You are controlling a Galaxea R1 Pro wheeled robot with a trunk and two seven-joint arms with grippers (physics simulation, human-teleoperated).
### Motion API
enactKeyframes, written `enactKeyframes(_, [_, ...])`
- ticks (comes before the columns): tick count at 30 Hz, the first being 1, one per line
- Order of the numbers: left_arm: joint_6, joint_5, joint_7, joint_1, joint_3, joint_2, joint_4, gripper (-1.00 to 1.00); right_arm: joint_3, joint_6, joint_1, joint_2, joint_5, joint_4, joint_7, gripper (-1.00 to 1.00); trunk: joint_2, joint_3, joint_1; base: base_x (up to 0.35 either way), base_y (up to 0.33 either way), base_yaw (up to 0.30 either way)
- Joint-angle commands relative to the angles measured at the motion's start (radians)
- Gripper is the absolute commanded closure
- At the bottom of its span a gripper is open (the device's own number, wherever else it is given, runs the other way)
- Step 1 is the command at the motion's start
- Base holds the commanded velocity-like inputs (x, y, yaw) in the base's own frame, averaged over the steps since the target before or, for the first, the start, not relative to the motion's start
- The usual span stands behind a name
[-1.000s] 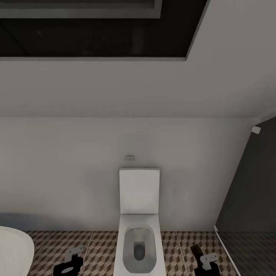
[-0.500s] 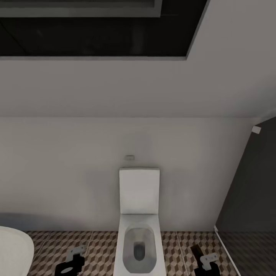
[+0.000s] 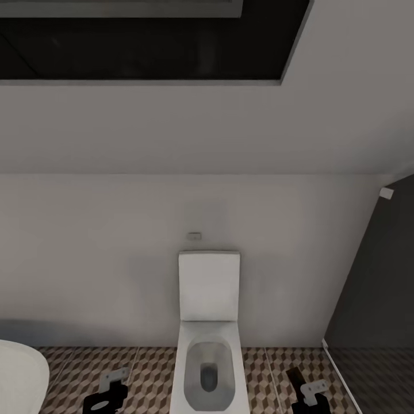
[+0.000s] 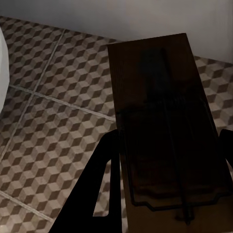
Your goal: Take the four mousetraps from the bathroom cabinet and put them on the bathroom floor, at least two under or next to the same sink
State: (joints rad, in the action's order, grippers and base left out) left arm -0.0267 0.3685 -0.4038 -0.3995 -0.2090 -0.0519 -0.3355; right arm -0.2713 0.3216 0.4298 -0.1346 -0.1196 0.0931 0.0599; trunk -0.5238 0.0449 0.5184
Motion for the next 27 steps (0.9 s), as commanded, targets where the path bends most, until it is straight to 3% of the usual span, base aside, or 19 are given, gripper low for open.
enactKeyframes(1, [-0.003,0.009,-0.008,-0.001,-0.009,-0.002,0.000,1.00,-0.004,0.004,0.001,0.000,-0.012,-0.001,0.009,1.00,-0.009,0.005,0.004,0.000,0.000,0.000])
enactKeyframes(21, [-0.024,0.010,-0.009,-0.001,-0.006,-0.006,0.025,1.00,-0.005,0.004,0.001,-0.001,-0.012,-0.002,0.009,1.00,-0.149,0.068,0.081,0.000,0.000,0.000])
enactKeyframes(27, [-0.024,0.014,-0.007,-0.001,-0.005,-0.006,0.026,1.00,-0.005,0.004,0.001,-0.001,-0.012,-0.002,0.009,1.00,-0.149,0.068,0.081,0.000,0.000,0.000])
